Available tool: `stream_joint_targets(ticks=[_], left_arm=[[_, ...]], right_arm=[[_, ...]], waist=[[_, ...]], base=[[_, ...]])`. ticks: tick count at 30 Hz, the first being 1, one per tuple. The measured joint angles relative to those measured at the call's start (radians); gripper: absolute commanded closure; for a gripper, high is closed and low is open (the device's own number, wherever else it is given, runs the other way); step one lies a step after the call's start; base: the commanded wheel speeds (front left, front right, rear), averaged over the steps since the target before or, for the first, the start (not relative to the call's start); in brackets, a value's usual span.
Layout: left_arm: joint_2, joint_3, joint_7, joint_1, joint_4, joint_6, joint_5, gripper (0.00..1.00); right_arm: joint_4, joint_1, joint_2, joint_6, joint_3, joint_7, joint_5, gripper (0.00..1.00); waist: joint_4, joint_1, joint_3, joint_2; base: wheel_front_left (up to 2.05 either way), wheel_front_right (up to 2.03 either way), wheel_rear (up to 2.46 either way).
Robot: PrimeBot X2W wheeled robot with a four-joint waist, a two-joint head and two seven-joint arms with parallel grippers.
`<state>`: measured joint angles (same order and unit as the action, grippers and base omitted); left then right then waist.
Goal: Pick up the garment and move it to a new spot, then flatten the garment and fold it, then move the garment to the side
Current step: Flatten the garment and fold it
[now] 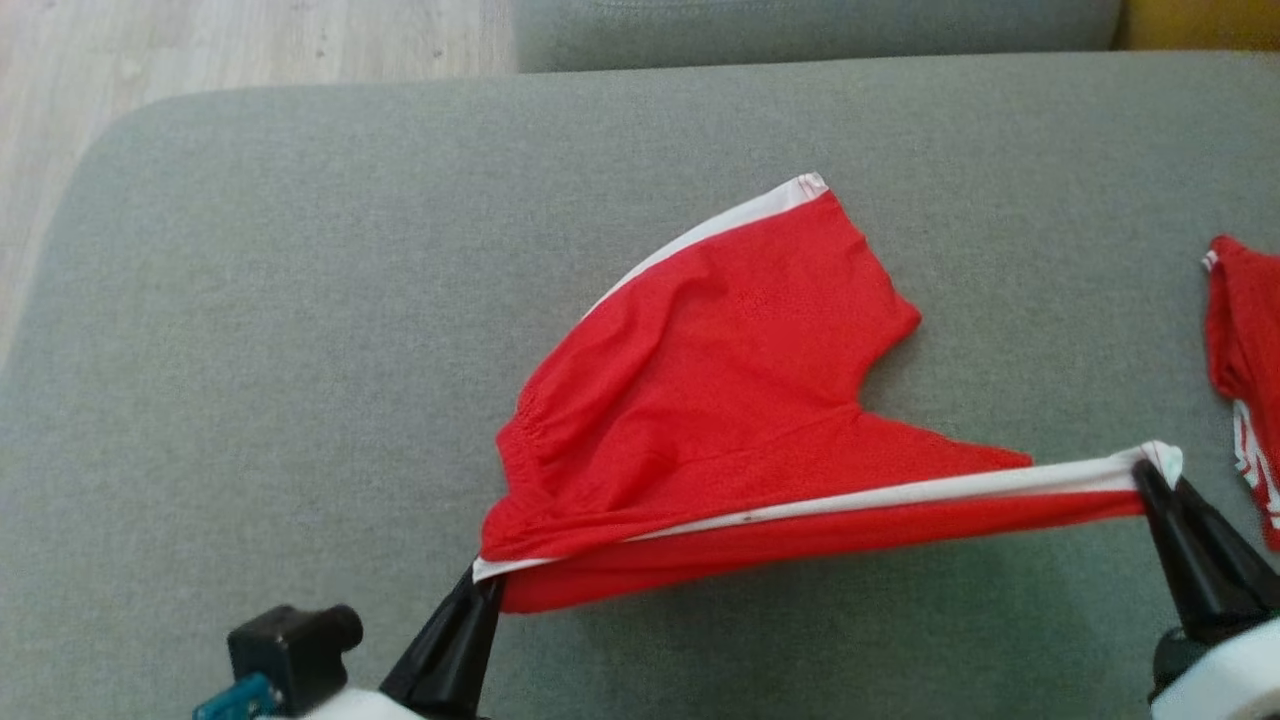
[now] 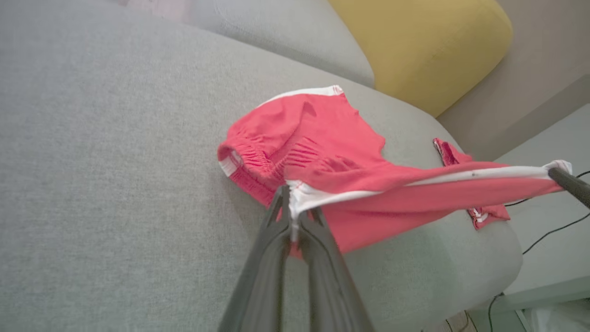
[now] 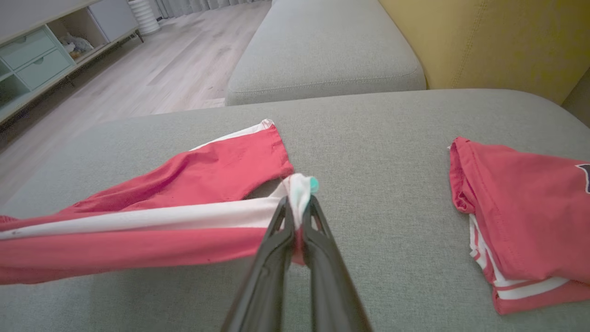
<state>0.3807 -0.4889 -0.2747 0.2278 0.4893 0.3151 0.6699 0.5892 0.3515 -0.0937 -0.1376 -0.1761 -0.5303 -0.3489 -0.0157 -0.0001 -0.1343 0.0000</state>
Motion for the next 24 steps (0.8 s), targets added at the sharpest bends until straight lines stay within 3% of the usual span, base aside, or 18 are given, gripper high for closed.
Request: stream_joint_targets(ticks=[3,11,17,24], left_arm=[[0.002,-0.003,-0.047,-0.028,-0.022,-0.013,0.046,1.0],[-0.051,0.003,-0.085,-0.313,-0.264,-0.146,0.141,1.0],[-0.119,0.003,-0.067,-0.498,-0.436,-0.221,0.16,1.0],[-0.201,-0.014,-0.041,-0.641,-0.624,-0.288,0.167,1.0]], right_arm=[[-0.045,-0.068,-0.014,0.0,0.001,-0.035,-0.006,1.0],[-0.376,-0.463,-0.155,0.0,0.086,-0.037,-0.104,1.0],[-0.661,-0.78,-0.244,0.0,0.207,0.025,-0.151,1.0],[-0.978,-1.05,-0.291,0.0,0.357,0.149,-0.196,1.0]], waist=[[0.001,0.0,-0.027,0.0],[-0.033,0.0004,-0.131,0.0],[-0.094,0.0005,-0.212,0.0],[-0.176,0.0003,-0.279,0.0]], base=[[0.0,0.0,0.0],[0.0,0.0,0.0],[0.0,0.0,0.0],[0.0,0.0,0.0]])
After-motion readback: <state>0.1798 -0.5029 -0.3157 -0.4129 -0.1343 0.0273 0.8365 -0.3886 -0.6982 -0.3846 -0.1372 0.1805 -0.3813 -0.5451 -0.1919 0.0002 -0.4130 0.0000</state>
